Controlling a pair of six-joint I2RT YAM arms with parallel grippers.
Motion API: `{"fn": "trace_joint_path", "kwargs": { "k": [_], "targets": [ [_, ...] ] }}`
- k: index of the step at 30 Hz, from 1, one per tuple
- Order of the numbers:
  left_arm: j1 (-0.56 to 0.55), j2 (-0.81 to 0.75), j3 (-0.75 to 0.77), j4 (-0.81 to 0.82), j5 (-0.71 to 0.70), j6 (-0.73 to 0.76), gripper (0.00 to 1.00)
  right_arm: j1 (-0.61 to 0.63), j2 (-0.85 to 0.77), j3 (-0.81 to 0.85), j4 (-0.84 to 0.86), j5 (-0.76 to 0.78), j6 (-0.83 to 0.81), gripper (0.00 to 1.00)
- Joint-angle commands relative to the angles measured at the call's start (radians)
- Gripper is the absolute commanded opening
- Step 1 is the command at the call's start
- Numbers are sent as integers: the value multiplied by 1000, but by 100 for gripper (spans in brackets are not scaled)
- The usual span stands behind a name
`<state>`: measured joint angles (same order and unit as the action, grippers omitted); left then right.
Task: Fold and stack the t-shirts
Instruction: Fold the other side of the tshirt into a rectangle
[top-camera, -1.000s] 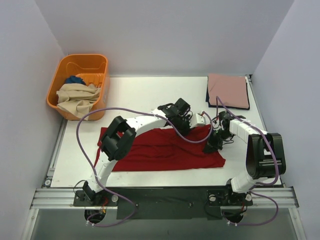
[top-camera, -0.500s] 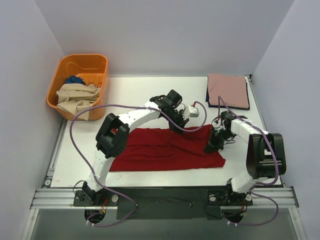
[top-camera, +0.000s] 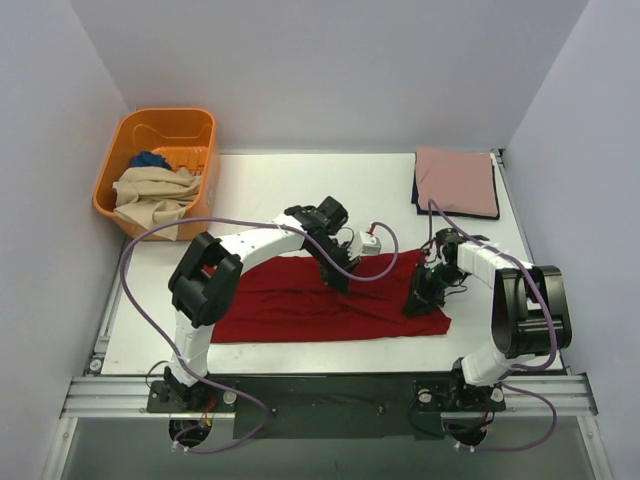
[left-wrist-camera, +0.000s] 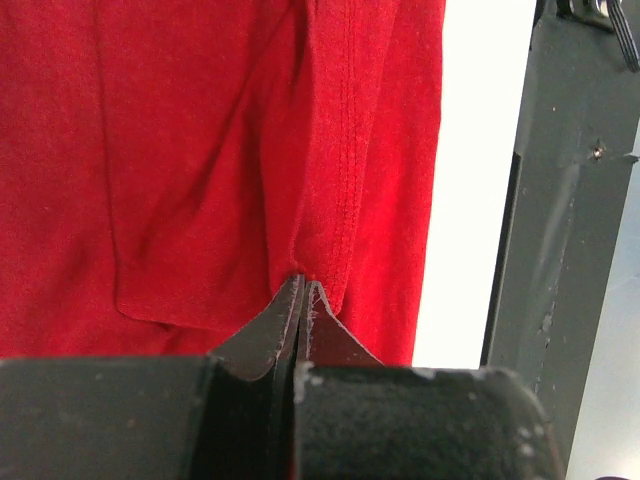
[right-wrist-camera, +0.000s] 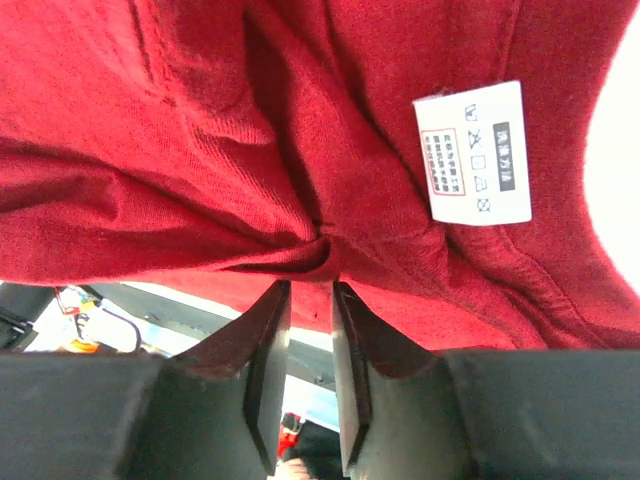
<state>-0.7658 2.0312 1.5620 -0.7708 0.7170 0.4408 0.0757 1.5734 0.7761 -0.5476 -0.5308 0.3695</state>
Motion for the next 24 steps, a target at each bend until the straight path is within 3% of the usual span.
{"fn": "trace_joint_path", "kwargs": {
  "k": [1,2,5,10,24],
  "targets": [
    [-3,-42,-40,24,19,36,0,6,-33,9,-75,-4,-15,27],
    [-1,-36,-36,22,13,35,0,6,-38,14,-92,-8,-21,37],
    [-1,-35,-37,11,13,62,0,4,-111,41,-172,-5,-32,46],
    [-3,-39,-57,-65,53,140,0,1,-199,87,-207,41,-23,48],
    [-4,-54,-77,21,35,45,0,45,-3,60,3,-5,60,46]
  ]
}}
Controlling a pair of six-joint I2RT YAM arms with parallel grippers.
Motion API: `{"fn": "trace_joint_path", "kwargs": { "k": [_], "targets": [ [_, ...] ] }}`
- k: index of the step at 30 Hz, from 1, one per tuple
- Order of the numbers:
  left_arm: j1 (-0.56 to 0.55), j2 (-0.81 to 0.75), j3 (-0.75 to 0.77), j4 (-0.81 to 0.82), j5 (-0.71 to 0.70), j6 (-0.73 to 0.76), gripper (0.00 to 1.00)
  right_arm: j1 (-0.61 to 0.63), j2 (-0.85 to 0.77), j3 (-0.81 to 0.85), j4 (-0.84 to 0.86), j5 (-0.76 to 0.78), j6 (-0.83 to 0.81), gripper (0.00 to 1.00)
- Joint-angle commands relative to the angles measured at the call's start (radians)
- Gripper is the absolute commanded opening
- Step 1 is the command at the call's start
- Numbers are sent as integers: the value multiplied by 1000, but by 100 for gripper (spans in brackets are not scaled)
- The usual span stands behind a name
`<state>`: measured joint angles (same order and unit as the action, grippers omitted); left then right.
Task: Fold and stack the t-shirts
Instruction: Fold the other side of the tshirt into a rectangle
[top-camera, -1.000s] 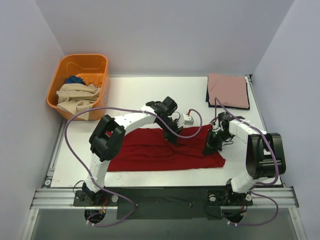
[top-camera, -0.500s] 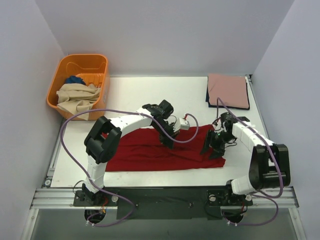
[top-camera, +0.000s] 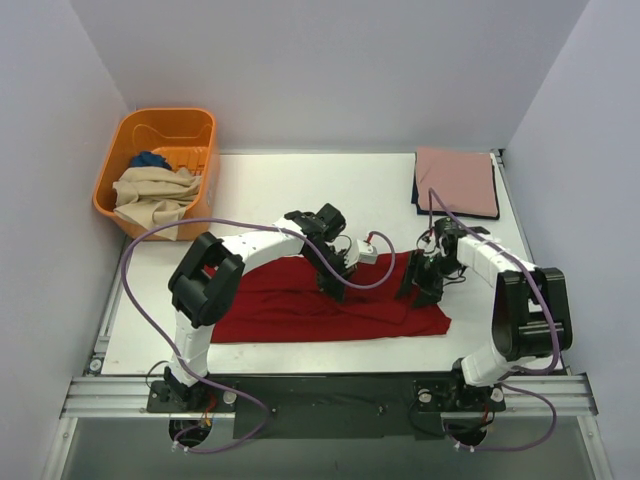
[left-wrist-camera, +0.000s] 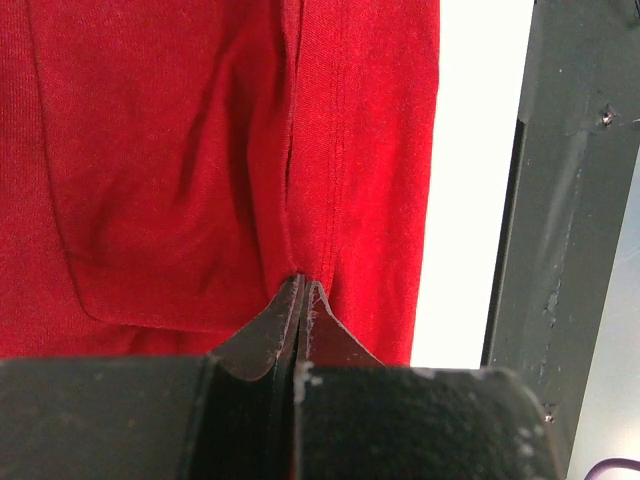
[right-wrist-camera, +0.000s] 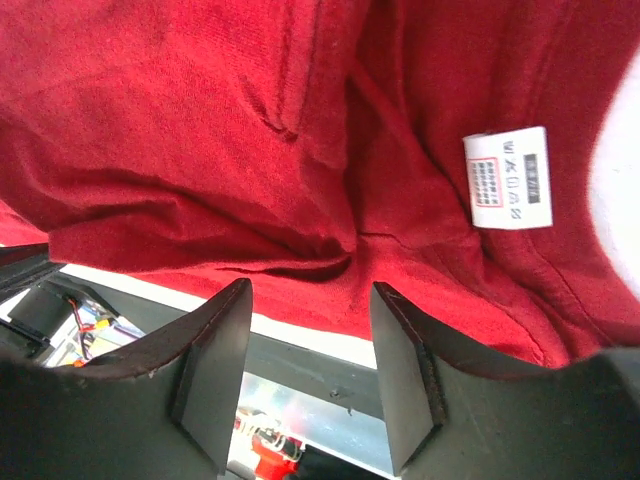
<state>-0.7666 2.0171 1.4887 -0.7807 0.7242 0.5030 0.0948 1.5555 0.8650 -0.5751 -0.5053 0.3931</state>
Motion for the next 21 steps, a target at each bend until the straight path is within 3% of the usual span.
{"fn": "trace_joint_path", "kwargs": {
  "k": [1,3,10,15,21],
  "targets": [
    [-2,-38,-5,34,27,-17,0,26,20,-34,43,-38,39,38],
    [-2,-40,-5,32,27,-17,0,26,32,-47,60,-51,50,23],
    [10,-46,-7,37,18,-23,0,17,22,-64,40,-27,33,1],
    [19,-47,4,76,7,-86,0,16,3,-21,12,-7,18,0],
    [85,-51,-5,188,18,-267,0,14,-38,94,-23,74,16,0]
  ]
}}
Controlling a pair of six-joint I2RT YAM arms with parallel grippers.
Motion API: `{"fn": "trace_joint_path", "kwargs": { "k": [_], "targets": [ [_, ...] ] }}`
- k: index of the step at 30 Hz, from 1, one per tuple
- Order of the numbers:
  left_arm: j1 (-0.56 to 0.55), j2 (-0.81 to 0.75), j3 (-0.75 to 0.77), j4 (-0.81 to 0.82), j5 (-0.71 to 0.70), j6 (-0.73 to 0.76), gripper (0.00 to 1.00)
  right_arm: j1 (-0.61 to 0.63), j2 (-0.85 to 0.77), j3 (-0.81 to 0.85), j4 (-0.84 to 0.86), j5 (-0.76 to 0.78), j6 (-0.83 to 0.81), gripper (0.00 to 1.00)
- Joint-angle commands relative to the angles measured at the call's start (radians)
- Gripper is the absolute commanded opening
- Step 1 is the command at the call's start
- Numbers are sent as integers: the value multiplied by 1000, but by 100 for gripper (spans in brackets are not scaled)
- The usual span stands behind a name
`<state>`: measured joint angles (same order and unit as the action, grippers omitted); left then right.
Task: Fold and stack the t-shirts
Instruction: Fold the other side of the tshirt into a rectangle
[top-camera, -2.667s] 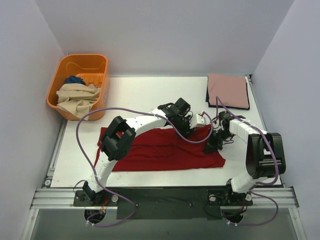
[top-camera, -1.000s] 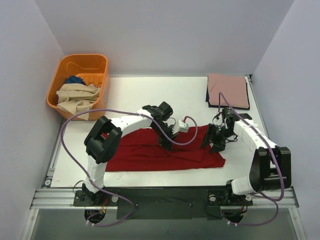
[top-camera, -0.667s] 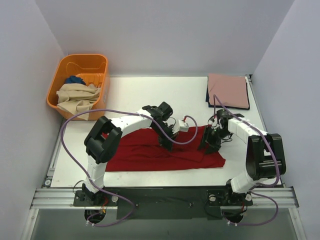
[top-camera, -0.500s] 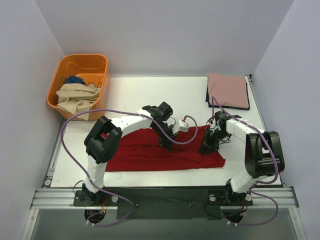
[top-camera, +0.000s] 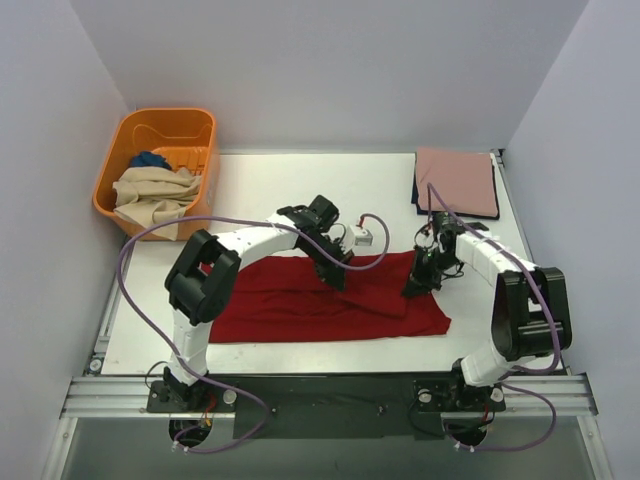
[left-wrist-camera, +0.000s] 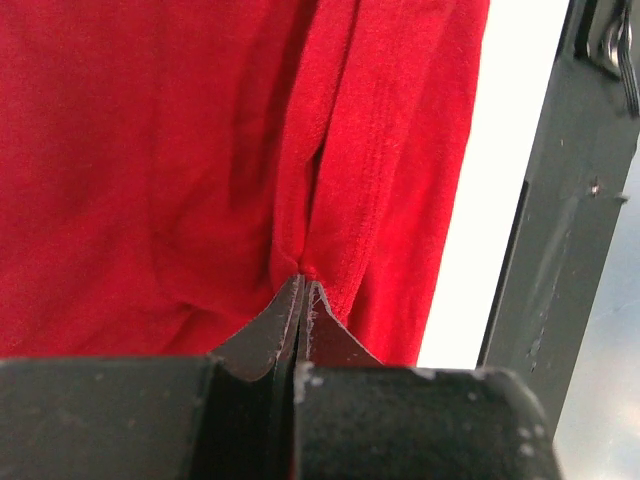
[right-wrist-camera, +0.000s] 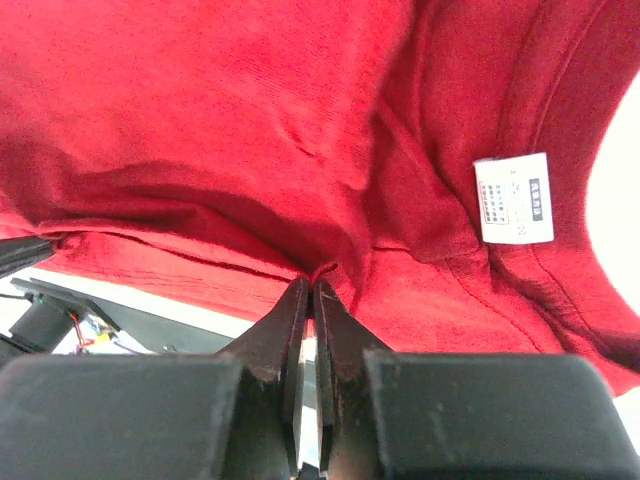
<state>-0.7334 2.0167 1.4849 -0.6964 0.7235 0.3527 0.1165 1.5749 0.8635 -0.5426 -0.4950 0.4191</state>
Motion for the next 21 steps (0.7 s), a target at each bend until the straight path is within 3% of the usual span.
{"fn": "trace_joint_path", "kwargs": {
  "k": [1,9,11,14,17,18,21],
  "targets": [
    [63,-47,-8,118,13,-121,0,-6,-50,103,-54,59,-13,0],
    [63,-6,-15,221,-33,-196,0,-6,68,161,-51,110,-66,0],
    [65,-1,-6,230,-59,-212,7,-6,76,186,-37,111,-75,0],
    [65,2,3,212,-85,-222,22,-6,95,204,-22,82,-91,0],
    [66,-10,12,176,-157,-215,38,-9,102,210,-34,95,-98,25],
    [69,-15,17,166,-168,-207,49,-11,99,213,-40,111,-100,32],
    [77,-62,20,166,-196,-181,75,-15,62,244,-75,148,-111,40]
  ]
}}
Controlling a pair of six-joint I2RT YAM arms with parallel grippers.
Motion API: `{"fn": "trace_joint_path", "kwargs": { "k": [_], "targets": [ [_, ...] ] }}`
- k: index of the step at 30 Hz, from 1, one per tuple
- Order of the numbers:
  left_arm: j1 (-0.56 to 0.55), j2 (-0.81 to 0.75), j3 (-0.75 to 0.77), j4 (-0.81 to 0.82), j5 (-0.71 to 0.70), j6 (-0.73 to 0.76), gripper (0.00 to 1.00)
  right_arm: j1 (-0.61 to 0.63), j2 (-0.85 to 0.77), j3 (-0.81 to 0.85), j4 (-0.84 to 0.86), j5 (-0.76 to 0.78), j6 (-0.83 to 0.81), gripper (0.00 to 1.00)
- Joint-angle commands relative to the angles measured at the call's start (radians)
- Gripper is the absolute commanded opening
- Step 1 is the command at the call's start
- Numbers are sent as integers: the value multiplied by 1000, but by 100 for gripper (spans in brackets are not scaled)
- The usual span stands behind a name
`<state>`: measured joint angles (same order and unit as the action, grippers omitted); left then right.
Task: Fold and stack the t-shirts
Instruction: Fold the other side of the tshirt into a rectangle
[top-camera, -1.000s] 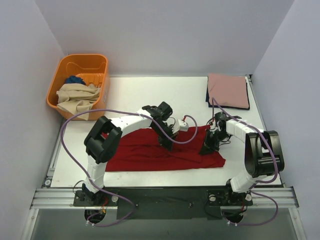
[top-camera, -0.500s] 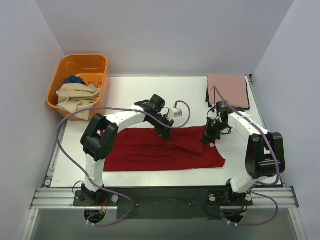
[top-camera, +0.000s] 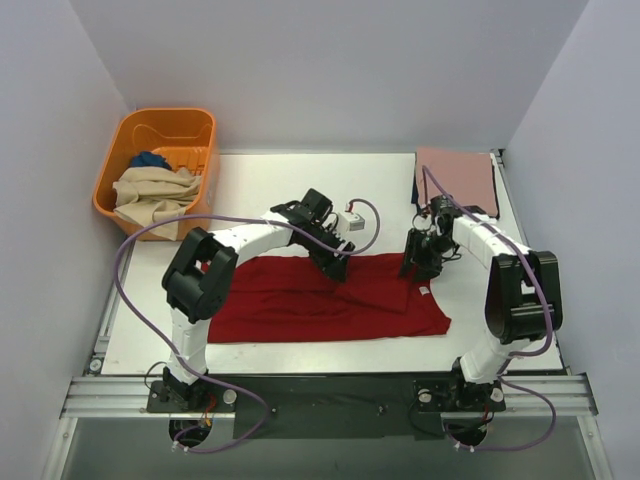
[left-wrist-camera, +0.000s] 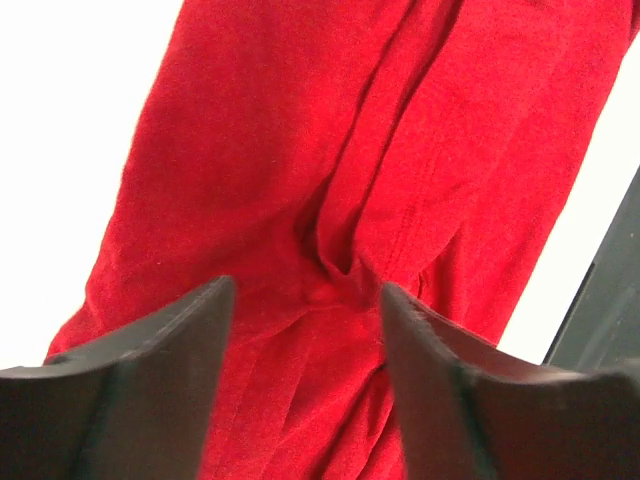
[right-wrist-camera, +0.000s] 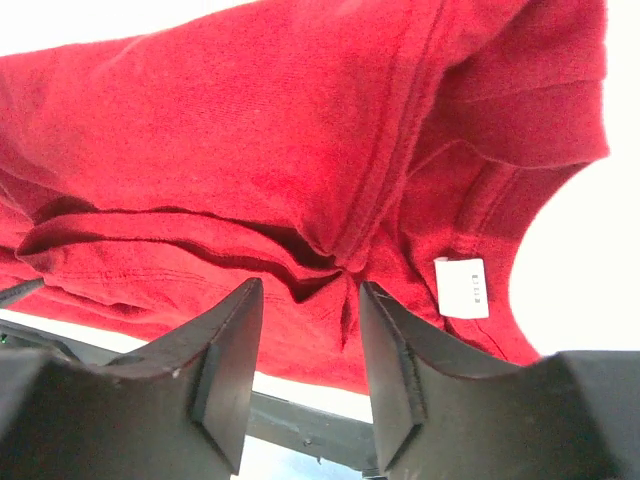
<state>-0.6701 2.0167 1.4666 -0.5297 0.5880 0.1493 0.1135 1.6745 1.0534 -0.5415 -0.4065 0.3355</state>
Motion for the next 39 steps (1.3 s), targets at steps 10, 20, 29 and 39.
{"fn": "trace_joint_path", "kwargs": {
  "k": [10,20,29,39],
  "targets": [
    [-31,-82,95,-66,126,52,26,23,-188,-2,-77,1,51,0],
    [-53,-6,-64,132,1,-46,14,-3,-55,-216,149,-95,169,0],
    [-22,31,-26,60,-88,36,13,-57,-16,-208,140,-40,111,0],
    [61,-110,216,-321,102,188,34,-18,-278,-122,-139,219,123,0]
  ]
}}
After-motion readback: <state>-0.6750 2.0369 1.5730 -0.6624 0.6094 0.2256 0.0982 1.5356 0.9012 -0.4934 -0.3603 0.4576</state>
